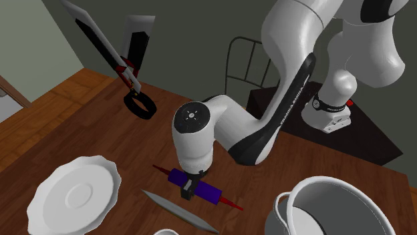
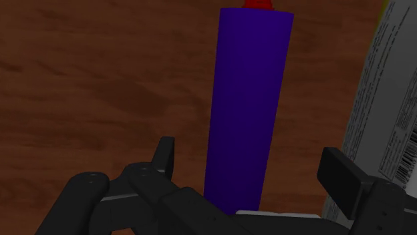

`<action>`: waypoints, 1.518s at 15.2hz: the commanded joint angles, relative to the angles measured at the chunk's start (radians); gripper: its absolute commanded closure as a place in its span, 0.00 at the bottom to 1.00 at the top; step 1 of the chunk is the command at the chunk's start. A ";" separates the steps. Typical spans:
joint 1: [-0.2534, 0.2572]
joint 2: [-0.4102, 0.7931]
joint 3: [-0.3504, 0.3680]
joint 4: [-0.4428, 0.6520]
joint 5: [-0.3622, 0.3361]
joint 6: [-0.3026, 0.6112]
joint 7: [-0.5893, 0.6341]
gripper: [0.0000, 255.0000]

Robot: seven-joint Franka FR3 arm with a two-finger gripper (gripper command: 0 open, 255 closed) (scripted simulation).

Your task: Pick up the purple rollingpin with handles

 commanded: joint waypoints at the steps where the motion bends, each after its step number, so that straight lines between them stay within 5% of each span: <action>1: 0.008 0.025 -0.006 0.013 -0.007 0.013 0.011 0.00; 8: 0.019 0.077 -0.021 0.014 -0.025 0.062 0.023 0.00; 9: 0.019 0.074 -0.020 0.012 -0.025 0.063 0.023 1.00; 23: 0.009 0.030 -0.007 0.013 -0.009 0.018 0.012 1.00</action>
